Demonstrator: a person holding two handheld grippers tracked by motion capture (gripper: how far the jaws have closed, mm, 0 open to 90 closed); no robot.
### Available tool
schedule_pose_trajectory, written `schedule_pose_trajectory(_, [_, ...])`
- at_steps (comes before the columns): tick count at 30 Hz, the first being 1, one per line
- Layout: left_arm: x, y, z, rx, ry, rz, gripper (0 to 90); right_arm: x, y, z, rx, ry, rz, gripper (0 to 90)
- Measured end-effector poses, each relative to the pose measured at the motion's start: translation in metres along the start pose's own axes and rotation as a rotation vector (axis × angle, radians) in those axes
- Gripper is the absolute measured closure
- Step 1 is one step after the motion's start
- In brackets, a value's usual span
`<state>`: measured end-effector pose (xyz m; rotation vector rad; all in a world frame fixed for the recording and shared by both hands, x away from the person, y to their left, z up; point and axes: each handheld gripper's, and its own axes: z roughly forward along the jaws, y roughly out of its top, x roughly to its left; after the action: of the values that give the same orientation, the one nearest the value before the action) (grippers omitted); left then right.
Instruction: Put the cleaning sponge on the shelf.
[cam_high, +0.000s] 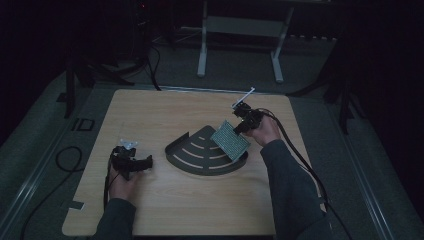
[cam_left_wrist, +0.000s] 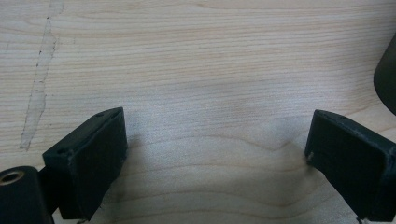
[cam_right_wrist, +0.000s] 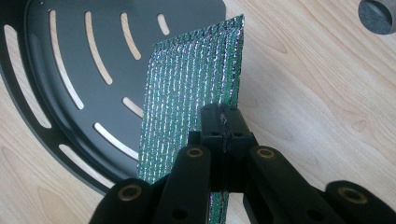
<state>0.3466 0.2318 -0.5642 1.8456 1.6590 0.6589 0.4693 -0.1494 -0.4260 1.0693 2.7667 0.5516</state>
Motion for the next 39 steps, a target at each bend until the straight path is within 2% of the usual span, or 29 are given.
schedule_pose_trajectory(26, [0.000, 0.000, 0.000, 0.000, 0.000, 0.000, 6.0, 0.017, -0.002, 0.017, 0.035, -0.027, -0.034, 89.5])
schedule_pose_trajectory(39, [0.000, 0.000, 0.000, 0.000, 0.000, 0.000, 6.0, 0.016, -0.005, 0.020, 0.034, -0.024, -0.018, 89.4])
